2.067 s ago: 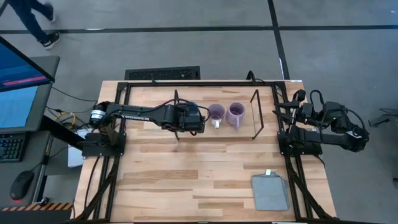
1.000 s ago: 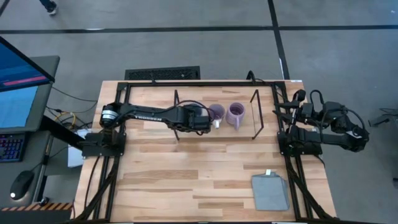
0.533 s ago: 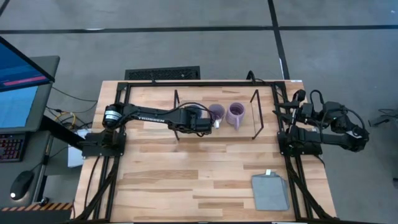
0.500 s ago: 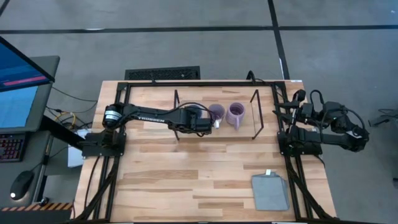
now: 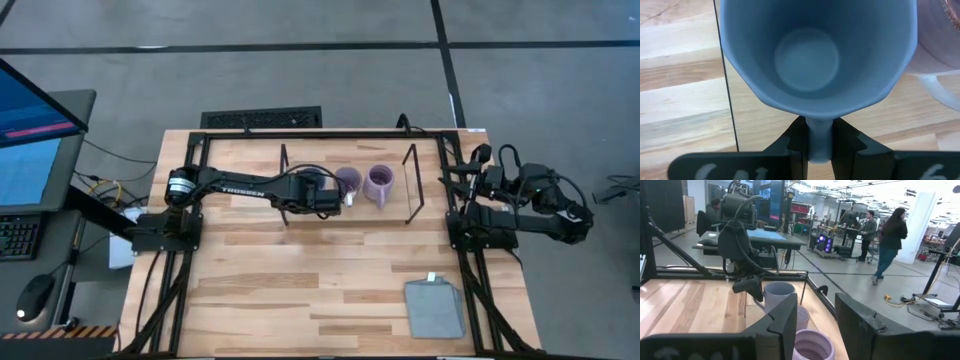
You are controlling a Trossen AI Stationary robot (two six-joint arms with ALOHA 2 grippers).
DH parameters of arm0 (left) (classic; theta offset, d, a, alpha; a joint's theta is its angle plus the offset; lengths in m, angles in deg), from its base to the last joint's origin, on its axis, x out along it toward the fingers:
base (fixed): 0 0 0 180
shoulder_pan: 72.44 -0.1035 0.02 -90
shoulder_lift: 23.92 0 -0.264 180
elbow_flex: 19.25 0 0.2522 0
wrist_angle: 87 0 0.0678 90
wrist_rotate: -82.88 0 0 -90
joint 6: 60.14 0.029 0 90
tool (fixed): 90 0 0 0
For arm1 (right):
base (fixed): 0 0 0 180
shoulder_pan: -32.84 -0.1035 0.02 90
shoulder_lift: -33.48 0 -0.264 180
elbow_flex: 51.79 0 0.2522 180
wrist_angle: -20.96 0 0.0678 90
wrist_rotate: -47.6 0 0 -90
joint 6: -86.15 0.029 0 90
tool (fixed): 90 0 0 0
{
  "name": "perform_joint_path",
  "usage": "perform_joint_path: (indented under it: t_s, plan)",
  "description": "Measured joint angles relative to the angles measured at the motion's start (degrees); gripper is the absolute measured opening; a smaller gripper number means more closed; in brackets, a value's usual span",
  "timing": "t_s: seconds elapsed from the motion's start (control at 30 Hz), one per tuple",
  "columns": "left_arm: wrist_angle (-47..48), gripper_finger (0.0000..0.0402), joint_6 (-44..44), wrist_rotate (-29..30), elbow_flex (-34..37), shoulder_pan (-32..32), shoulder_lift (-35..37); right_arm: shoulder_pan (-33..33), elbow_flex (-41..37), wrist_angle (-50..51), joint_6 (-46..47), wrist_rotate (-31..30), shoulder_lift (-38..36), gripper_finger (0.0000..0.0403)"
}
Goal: Stack small to large cups/mugs on shelf
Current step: Put the blue mug on the shelf
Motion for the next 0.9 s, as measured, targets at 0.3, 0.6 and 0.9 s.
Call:
perform_joint_path:
  t_s: [0.3,0.6,0.9]
  plan:
    - [-0.1,0.0035,-0.5,0.4,0.0,0.0,0.0,0.0,0.0,0.0,0.0,0.0,0.0,0.0154]
    - [-0.2,0.0035,-0.5,0.5,0.0,0.0,-0.1,0.0,0.0,0.0,0.0,0.0,0.0,0.0153]
    - [0.0,0.0035,-0.5,0.6,0.0,0.0,-0.1,0.0,0.0,0.0,0.0,0.0,0.0,0.0155]
